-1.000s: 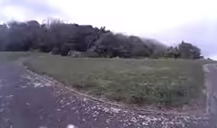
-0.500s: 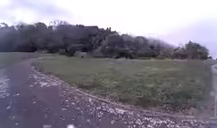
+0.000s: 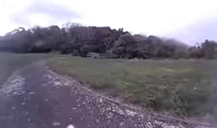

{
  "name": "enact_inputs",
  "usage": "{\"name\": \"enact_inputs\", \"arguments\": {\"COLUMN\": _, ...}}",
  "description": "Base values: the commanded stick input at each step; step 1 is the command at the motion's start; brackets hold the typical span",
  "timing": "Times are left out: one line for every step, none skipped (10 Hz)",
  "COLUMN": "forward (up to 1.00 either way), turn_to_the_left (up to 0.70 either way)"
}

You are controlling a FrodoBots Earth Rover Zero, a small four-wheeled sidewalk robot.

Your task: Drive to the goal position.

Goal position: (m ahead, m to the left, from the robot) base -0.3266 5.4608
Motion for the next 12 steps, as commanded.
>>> {"name": "enact_inputs", "arguments": {"forward": 0.00, "turn_to_the_left": 0.85}}
{"name": "enact_inputs", "arguments": {"forward": 0.00, "turn_to_the_left": 0.85}}
{"name": "enact_inputs", "arguments": {"forward": 0.00, "turn_to_the_left": 0.85}}
{"name": "enact_inputs", "arguments": {"forward": 0.00, "turn_to_the_left": 0.85}}
{"name": "enact_inputs", "arguments": {"forward": 0.00, "turn_to_the_left": 0.85}}
{"name": "enact_inputs", "arguments": {"forward": 0.00, "turn_to_the_left": 0.85}}
{"name": "enact_inputs", "arguments": {"forward": 0.00, "turn_to_the_left": 0.00}}
{"name": "enact_inputs", "arguments": {"forward": 0.00, "turn_to_the_left": 0.00}}
{"name": "enact_inputs", "arguments": {"forward": 0.00, "turn_to_the_left": 0.00}}
{"name": "enact_inputs", "arguments": {"forward": 0.00, "turn_to_the_left": 0.00}}
{"name": "enact_inputs", "arguments": {"forward": 0.00, "turn_to_the_left": 0.00}}
{"name": "enact_inputs", "arguments": {"forward": 0.00, "turn_to_the_left": 0.00}}
